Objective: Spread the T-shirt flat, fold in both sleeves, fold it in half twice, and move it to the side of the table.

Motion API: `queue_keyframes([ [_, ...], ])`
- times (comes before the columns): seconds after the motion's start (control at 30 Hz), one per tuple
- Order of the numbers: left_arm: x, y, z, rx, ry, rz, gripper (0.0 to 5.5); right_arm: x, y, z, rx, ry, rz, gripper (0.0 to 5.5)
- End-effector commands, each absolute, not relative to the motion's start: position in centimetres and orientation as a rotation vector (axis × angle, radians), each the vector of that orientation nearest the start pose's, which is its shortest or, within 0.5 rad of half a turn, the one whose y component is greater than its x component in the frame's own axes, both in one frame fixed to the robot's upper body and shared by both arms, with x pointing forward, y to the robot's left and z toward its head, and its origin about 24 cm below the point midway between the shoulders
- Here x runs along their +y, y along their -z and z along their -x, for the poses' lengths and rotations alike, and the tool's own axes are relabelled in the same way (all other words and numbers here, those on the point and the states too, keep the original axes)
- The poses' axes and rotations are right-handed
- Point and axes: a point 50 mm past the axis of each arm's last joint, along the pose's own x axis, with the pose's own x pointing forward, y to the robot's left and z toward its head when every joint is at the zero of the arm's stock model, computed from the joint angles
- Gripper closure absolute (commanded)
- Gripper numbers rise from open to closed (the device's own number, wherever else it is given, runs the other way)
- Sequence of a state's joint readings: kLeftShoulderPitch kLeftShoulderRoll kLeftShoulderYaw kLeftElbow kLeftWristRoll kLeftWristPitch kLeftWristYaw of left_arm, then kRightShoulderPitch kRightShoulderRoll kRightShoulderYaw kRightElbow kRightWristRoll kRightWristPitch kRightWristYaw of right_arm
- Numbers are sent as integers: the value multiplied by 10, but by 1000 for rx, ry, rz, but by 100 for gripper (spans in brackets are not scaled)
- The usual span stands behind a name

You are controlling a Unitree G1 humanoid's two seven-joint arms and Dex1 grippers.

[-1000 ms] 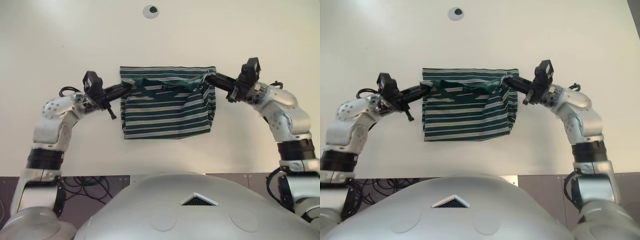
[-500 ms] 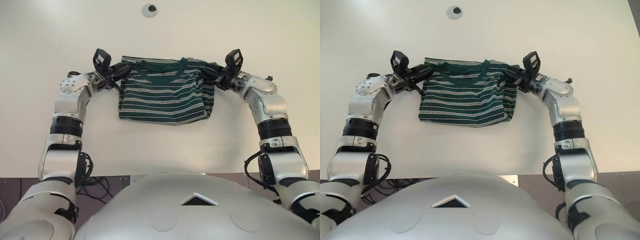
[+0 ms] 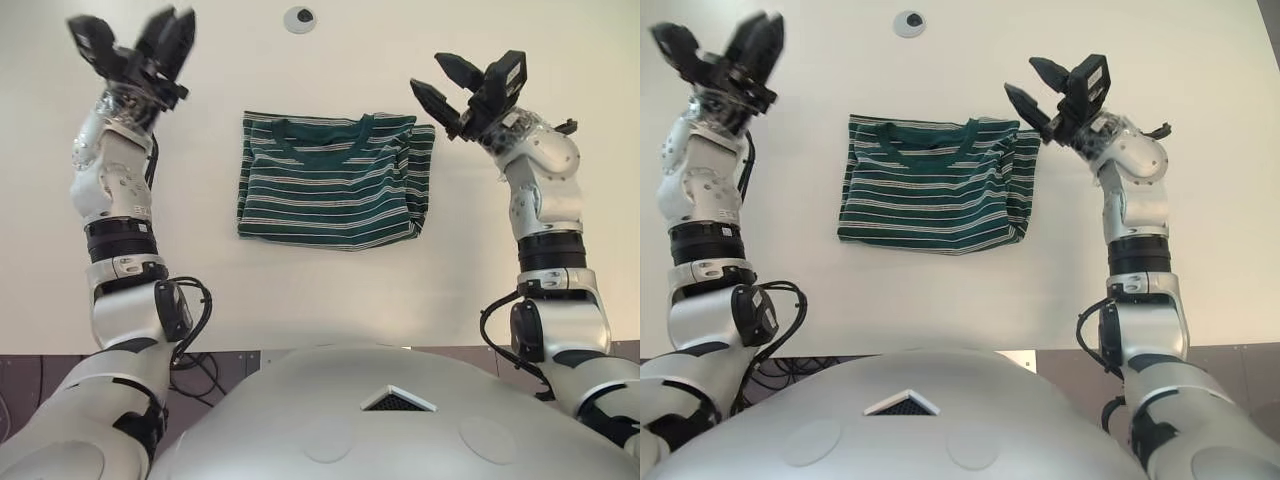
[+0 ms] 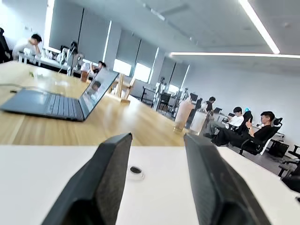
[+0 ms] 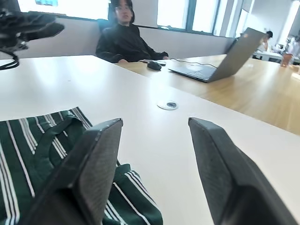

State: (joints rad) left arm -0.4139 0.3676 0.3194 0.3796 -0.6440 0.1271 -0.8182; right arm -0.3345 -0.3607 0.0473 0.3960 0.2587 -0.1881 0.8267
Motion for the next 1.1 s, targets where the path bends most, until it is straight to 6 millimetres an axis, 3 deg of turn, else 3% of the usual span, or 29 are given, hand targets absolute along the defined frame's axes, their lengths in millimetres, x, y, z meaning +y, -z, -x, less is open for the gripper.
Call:
queue_keyframes([
  [0.03, 208, -99, -283, -164, 794, 246, 350, -170, -61, -294, -54, -871, 322, 292],
  [0.13, 177, -67, -240, 0, 1122, 15, 350, -168, -51, -296, -3, -882, 451, 292],
  [0.23, 162, -36, -195, 163, 1398, -204, 350, -167, -31, -297, 94, -918, 629, 292],
  [0.3, 161, -28, -176, 220, 1520, -304, 350, -174, -18, -295, 175, -926, 736, 292],
  [0.37, 164, -28, -171, 245, 1553, -350, 350, -183, -10, -293, 236, -936, 794, 292],
  [0.53, 179, -20, -171, 326, 1533, -480, 350, -196, -5, -276, 328, -1075, 880, 292],
  [0.63, 195, 0, -180, 418, 1455, -754, 350, -194, -10, -257, 353, -1219, 889, 292],
  [0.73, 207, 10, -193, 441, 1381, -941, 350, -186, -17, -240, 342, -1308, 847, 292],
  [0.97, 220, 9, -235, 343, 1117, -1167, 350, -159, -40, -203, 299, -1435, 666, 292],
  [1.1, 227, 6, -254, 284, 986, -1264, 350, -141, -49, -192, 293, -1446, 491, 292],
])
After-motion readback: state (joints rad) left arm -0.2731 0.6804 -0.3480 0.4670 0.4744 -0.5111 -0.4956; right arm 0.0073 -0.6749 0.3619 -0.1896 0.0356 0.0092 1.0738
